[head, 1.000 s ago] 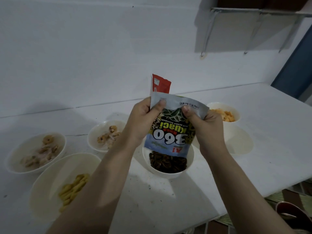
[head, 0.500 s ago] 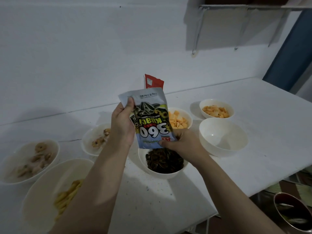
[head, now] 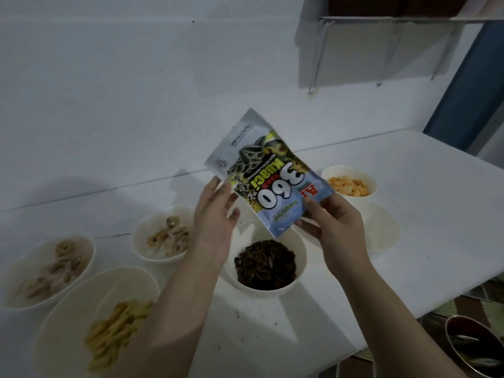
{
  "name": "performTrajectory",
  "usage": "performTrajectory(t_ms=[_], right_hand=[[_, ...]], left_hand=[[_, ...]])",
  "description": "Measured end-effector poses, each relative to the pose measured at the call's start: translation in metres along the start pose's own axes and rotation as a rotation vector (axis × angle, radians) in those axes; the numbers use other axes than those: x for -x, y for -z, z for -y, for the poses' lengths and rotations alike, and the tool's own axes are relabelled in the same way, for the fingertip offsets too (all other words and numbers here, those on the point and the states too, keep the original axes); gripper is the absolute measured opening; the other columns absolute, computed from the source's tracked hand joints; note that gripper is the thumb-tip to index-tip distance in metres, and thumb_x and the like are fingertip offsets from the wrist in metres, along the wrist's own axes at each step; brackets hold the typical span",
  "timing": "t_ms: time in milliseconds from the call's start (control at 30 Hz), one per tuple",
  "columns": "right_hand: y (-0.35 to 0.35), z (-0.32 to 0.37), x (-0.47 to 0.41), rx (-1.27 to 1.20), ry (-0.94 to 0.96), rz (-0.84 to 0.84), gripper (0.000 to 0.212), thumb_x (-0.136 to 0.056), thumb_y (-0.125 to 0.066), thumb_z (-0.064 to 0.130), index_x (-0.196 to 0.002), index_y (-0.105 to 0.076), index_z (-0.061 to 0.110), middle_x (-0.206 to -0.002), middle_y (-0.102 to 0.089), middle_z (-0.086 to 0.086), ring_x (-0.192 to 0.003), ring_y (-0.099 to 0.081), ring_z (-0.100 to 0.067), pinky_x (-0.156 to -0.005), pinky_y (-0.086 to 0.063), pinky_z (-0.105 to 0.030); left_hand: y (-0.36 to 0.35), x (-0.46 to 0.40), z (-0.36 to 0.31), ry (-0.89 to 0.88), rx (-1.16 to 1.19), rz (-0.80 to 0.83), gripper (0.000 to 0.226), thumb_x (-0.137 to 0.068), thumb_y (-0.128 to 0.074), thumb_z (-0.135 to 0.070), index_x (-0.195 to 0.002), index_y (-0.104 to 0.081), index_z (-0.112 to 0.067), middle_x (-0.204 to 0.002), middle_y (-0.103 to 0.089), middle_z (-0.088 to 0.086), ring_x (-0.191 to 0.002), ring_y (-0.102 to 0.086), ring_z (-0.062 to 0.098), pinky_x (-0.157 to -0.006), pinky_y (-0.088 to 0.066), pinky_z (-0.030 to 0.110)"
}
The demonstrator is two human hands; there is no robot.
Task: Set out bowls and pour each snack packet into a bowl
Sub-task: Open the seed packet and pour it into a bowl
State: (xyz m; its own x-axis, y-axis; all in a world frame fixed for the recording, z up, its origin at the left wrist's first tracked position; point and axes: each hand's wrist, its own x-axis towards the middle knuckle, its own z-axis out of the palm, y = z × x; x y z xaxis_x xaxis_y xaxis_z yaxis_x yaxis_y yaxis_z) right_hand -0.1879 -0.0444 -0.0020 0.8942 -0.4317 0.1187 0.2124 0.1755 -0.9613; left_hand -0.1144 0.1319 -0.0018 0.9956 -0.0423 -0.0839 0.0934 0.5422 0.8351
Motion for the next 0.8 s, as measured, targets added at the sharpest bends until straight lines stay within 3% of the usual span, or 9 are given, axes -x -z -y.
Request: performTrajectory(t_ms=[133, 267, 700, 800], right_hand=[[0.041, 0.011, 0.004, -0.080, 0.053, -0.139, 0.019, -0.096, -0.059, 0.007, -0.111, -0.070, 0.013, -0.104, -0.076, -0.007, -0.095, -0.073, -0.023, -0.075, -0.060, -0.034], [0.096, 0.026, 0.009, -0.074, 0.094, -0.280, 0.018, -0.097, -0.058, 0.007, -0.108, -0.070, 0.014, -0.103, -0.076, -0.005, -0.093, -0.072, -0.020, -0.077, -0.058, -0.035], [0.342, 0.074, 0.025, -0.056, 0.140, -0.610, 0.016, -0.098, -0.055, 0.003, -0.107, -0.067, 0.006, -0.091, -0.077, -0.002, -0.082, -0.073, -0.015, -0.067, -0.058, -0.024], [0.411, 0.081, 0.026, 0.000, 0.135, -0.686, 0.016, -0.097, -0.058, 0.007, -0.109, -0.068, 0.003, -0.096, -0.075, -0.010, -0.085, -0.071, -0.023, -0.071, -0.058, -0.031]], left_hand=[[-0.057, 0.018, 0.030, 0.126, -0.045, 0.121, 0.016, -0.094, -0.061, -0.018, -0.110, -0.061, -0.022, -0.087, -0.067, -0.005, -0.077, -0.057, 0.011, -0.067, -0.045, 0.024], [-0.108, 0.029, 0.065, 0.206, -0.083, 0.199, 0.004, -0.094, -0.062, -0.019, -0.095, -0.061, -0.022, -0.077, -0.061, -0.006, -0.073, -0.052, 0.011, -0.066, -0.041, 0.024], [-0.310, 0.092, 0.205, 0.374, -0.217, 0.514, 0.013, -0.095, -0.058, -0.011, -0.085, -0.057, -0.020, -0.075, -0.055, -0.006, -0.066, -0.048, 0.010, -0.062, -0.038, 0.024], [-0.365, 0.111, 0.250, 0.427, -0.272, 0.575, 0.013, -0.095, -0.058, -0.012, -0.085, -0.058, -0.020, -0.077, -0.055, -0.005, -0.068, -0.049, 0.012, -0.063, -0.039, 0.024]])
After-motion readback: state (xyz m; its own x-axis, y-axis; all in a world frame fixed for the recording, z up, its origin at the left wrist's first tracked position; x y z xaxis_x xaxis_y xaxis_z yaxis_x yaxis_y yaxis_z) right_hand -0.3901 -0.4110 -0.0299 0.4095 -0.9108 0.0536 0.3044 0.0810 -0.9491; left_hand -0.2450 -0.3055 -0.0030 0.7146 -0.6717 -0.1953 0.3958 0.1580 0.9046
